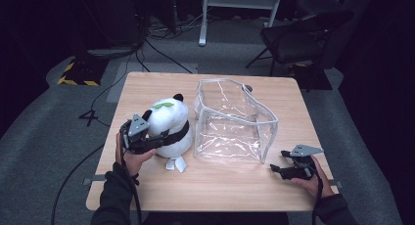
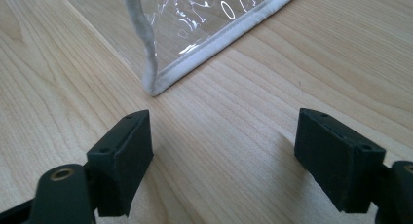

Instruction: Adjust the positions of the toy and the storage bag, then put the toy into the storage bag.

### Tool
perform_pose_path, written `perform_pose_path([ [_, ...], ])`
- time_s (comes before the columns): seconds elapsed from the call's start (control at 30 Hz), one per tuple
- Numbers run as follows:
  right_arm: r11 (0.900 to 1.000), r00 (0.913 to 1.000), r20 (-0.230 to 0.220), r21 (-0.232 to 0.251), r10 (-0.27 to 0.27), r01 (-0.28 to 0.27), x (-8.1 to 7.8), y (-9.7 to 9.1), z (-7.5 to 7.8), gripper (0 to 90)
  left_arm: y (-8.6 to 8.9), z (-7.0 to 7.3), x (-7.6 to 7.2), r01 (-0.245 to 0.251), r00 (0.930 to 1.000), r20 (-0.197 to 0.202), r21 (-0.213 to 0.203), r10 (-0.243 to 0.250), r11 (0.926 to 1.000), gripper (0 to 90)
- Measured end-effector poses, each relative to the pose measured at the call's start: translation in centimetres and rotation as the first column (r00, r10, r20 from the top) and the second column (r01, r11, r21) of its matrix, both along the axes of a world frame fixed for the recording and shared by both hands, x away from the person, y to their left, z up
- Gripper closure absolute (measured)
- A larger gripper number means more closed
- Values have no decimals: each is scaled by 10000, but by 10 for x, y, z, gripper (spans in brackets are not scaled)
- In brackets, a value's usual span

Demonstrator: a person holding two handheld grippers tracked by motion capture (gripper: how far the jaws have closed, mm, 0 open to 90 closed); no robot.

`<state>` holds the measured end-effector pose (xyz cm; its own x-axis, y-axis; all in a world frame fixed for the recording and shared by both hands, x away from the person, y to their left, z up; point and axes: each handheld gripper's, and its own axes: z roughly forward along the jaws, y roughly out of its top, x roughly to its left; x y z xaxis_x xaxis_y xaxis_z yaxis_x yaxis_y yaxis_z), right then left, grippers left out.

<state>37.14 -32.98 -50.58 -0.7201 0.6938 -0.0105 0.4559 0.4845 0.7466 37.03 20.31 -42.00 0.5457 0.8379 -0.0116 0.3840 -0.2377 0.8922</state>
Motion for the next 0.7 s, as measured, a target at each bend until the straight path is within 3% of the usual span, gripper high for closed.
perform_pose_path([
  [0.43,10000,10000,-10,18,78,-78,1,-1,0,216,0,5,-7,-280,9979,580,-20,280,9996,394],
  [0.7,9999,9999,4,0,105,-105,0,-1,0,215,10,22,-11,-544,9908,1204,-591,612,9968,392],
])
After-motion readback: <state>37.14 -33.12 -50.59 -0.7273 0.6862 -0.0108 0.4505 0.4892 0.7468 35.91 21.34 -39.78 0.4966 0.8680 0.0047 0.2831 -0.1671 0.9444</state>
